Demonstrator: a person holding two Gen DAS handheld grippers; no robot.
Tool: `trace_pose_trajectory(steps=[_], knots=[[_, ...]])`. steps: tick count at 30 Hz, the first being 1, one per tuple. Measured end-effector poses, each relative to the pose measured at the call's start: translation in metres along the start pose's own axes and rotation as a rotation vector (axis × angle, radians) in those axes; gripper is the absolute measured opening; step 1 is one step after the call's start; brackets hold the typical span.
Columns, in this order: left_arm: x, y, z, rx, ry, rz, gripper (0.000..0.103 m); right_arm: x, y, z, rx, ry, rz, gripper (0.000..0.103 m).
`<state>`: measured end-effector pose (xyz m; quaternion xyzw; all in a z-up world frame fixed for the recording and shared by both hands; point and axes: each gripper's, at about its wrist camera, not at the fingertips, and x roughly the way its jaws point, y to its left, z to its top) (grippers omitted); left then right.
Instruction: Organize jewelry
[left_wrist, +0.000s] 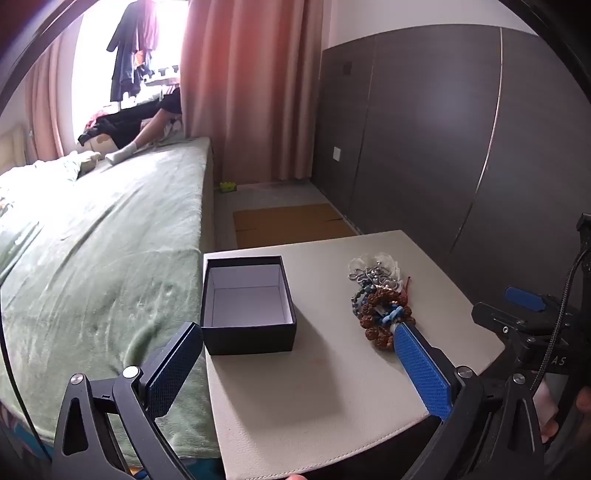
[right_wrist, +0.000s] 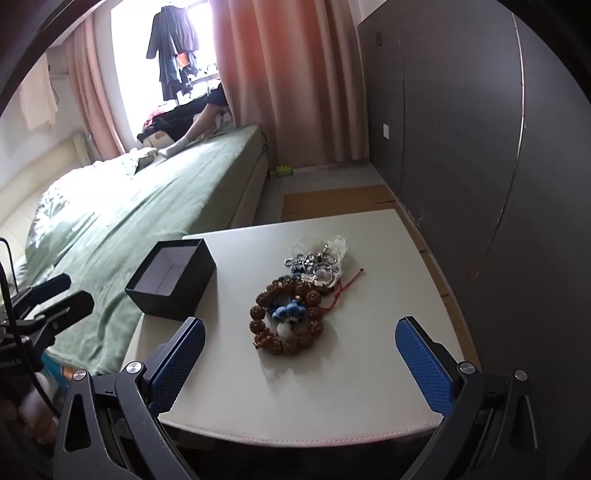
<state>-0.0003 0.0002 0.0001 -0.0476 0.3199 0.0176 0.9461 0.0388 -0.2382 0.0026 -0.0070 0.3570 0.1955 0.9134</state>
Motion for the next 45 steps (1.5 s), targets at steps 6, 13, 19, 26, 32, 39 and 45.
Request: trace_pose_trajectory(steps=[6,13,19,26,32,39,45], knots=[[-0.004,-0.001,0.0,-0.012,-0.004,0.0,0.103,0.005,0.005,0.006,-0.025,0.006,-0.014,0.103],[-0.001,0.002,0.003,-0.015,0.002,-0.015,0.103,-0.004,0.008,-0.001,-0.028,-0.013,-0.012,0.103],[0.001,0.003,0.003,-0.015,0.0,-0.017,0.103,-0.003,0.001,-0.001,-0.015,-0.015,-0.016,0.103],[0.001,0.004,0.002,-0.014,-0.003,-0.018,0.103,-0.002,0.003,-0.001,-0.027,-0.014,-0.036,0.103],[0.0,0.003,0.001,-0.027,-0.007,-0.027,0.103,-0.003,0.004,-0.001,-0.032,-0.016,-0.039,0.103],[0.0,0.004,0.0,-0.027,-0.007,-0.018,0.103,-0.004,0.005,-0.001,-0.033,-0.016,-0.041,0.103],[0.0,0.004,0.0,-0.029,-0.006,-0.019,0.103,-0.004,0.005,-0.001,-0.036,-0.017,-0.041,0.103]])
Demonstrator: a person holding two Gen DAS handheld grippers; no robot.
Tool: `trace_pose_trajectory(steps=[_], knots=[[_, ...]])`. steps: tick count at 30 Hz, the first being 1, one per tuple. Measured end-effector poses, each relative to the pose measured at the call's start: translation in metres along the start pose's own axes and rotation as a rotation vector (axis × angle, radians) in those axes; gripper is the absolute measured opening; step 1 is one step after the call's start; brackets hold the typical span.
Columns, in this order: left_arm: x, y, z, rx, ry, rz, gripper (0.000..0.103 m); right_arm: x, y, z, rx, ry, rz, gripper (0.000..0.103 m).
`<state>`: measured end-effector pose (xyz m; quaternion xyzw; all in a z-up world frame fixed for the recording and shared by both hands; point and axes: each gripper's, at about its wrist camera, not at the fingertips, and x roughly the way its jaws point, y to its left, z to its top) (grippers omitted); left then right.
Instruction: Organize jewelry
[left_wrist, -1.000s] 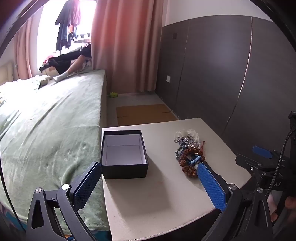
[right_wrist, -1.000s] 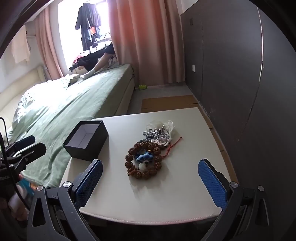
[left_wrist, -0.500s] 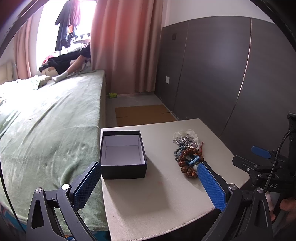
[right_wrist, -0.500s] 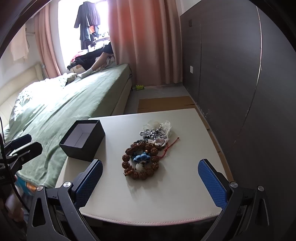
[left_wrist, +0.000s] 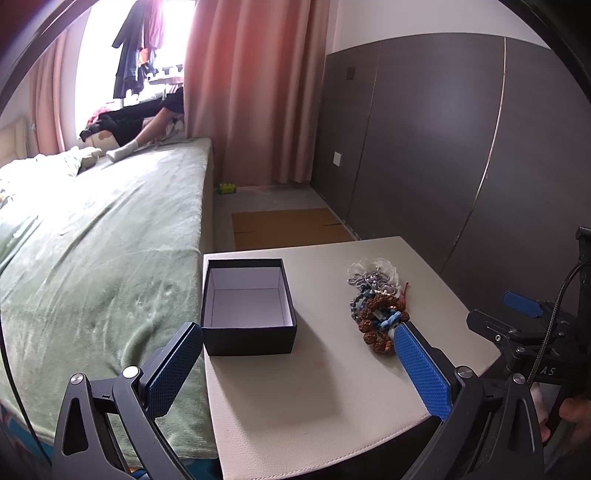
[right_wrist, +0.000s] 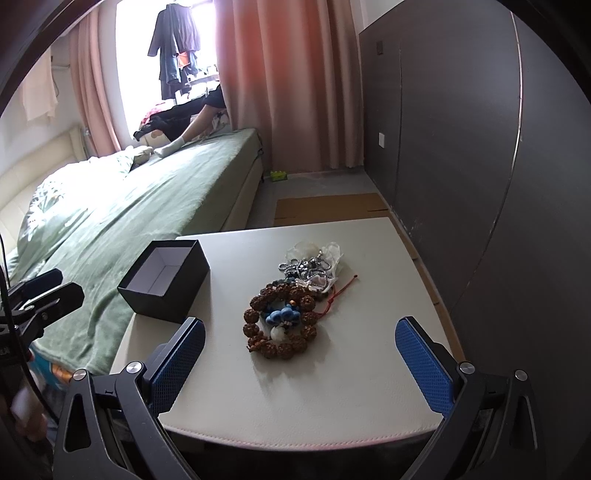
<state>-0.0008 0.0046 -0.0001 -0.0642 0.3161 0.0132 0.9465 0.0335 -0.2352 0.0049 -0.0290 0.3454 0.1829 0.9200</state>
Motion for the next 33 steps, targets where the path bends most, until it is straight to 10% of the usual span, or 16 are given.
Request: trace_pose_trajectory(steps=[33], knots=[[-0.0003,-0.0012,-0.002,0.006,0.002,-0.009,0.103,-0.0014,-0.0042,-0.0009,0.006,-0.001,-0.013,0.103]])
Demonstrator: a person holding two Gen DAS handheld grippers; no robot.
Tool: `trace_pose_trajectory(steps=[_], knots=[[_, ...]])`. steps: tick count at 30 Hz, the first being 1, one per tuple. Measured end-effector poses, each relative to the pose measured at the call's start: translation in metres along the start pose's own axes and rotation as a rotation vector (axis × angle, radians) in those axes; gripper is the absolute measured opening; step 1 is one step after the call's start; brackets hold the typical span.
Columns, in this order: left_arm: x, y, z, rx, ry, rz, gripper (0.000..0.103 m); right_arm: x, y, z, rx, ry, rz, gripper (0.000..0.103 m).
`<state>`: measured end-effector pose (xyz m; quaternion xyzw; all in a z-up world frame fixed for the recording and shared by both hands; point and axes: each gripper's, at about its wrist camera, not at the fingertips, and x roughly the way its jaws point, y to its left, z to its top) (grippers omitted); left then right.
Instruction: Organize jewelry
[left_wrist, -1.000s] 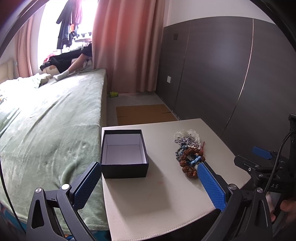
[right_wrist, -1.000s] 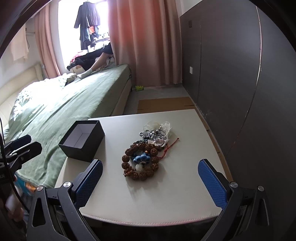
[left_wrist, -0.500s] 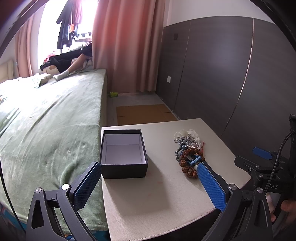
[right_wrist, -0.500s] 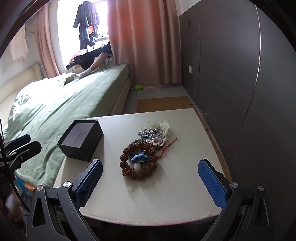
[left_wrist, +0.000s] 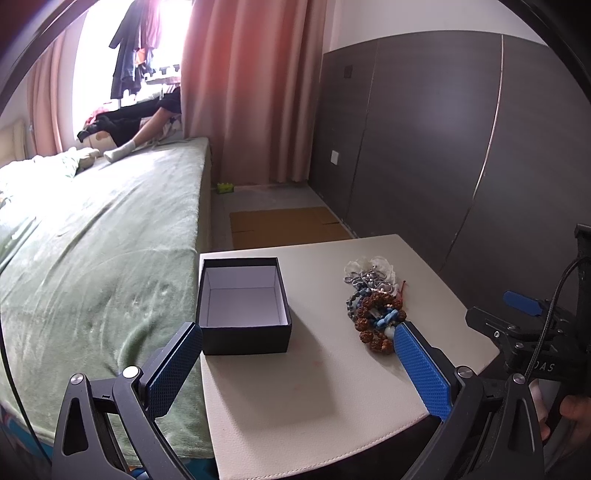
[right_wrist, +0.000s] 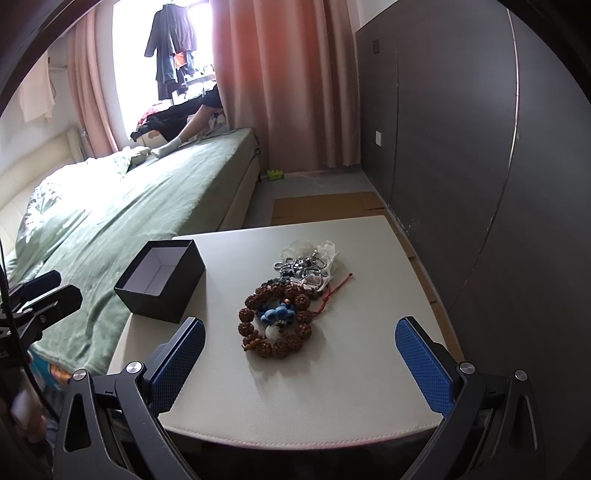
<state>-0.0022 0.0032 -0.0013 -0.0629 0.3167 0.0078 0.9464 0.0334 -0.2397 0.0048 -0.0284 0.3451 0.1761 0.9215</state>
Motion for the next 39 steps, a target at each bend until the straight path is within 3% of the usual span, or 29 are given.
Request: trace_pose_trajectory(steps=[15,23,26,33,39], knots=[[0.012,-0.008,0.001,0.008,0.023,-0.025,0.103,0.0,-0.006,0.0,0.034,-0.008,0.016,0.103],[0.035,-0.029,-0.002,0.044,0.043,-0.078,0.099,-0.002,-0.042,-0.001,0.17,-0.018,0.026,0.103],[0.048,-0.041,-0.004,0.059,0.075,-0.104,0.092,0.0,-0.055,-0.003,0.219,-0.01,0.04,0.103],[0.082,-0.065,-0.011,0.104,0.158,-0.117,0.062,0.003,-0.076,-0.008,0.289,0.014,0.036,0.102],[0.123,-0.074,-0.014,0.116,0.253,-0.107,0.037,0.015,-0.091,-0.011,0.344,0.075,0.067,0.091]])
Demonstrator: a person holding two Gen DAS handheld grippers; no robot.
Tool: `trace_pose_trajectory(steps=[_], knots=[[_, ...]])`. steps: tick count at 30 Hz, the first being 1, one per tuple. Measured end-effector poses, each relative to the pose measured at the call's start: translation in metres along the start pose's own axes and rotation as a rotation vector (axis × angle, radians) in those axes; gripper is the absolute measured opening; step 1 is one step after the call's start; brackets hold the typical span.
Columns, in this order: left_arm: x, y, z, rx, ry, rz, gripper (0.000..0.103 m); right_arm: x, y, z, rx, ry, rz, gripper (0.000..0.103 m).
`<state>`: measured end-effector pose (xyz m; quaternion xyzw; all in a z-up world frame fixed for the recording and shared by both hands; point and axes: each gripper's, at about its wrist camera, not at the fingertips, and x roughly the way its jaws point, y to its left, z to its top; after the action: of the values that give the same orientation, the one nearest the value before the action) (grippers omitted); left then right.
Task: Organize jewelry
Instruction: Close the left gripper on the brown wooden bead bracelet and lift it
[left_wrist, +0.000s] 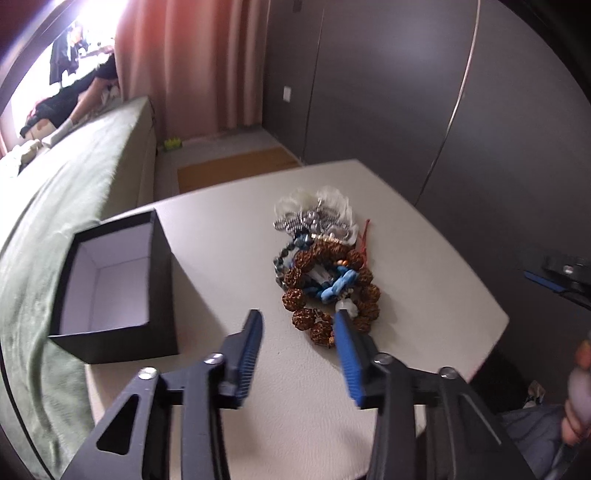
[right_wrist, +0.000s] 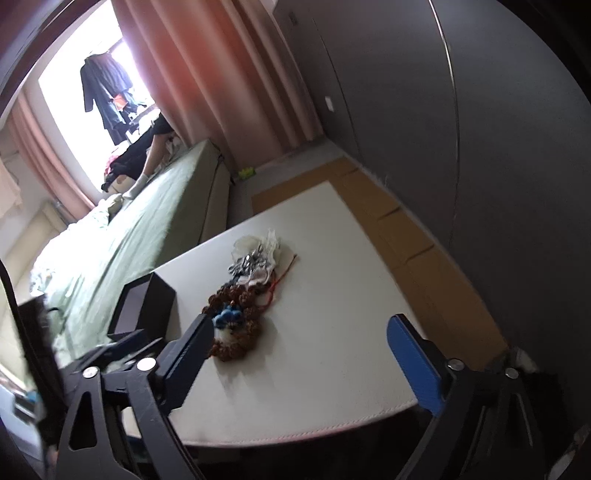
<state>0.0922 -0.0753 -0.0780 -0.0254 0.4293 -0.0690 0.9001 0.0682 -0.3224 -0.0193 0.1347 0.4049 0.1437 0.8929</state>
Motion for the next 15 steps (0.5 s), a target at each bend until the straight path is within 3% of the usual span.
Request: trace_pose_trajectory(steps=[6,9,15], knots=[[0.021,-0.001,0.007,-0.028,0.027,0.016,0.033,0.009,-0.011,-0.003,0.05,0.049,-0.002,0.088],[0.031,0.0,0.012,-0.058,0.032,0.035,0.021,0.012,-0.016,-0.004,0.071,0.068,0.002,0.088],[0.055,0.0,0.026,-0.051,0.101,0.069,0.021,0.016,-0.022,-0.004,0.11,0.081,0.044,0.088]])
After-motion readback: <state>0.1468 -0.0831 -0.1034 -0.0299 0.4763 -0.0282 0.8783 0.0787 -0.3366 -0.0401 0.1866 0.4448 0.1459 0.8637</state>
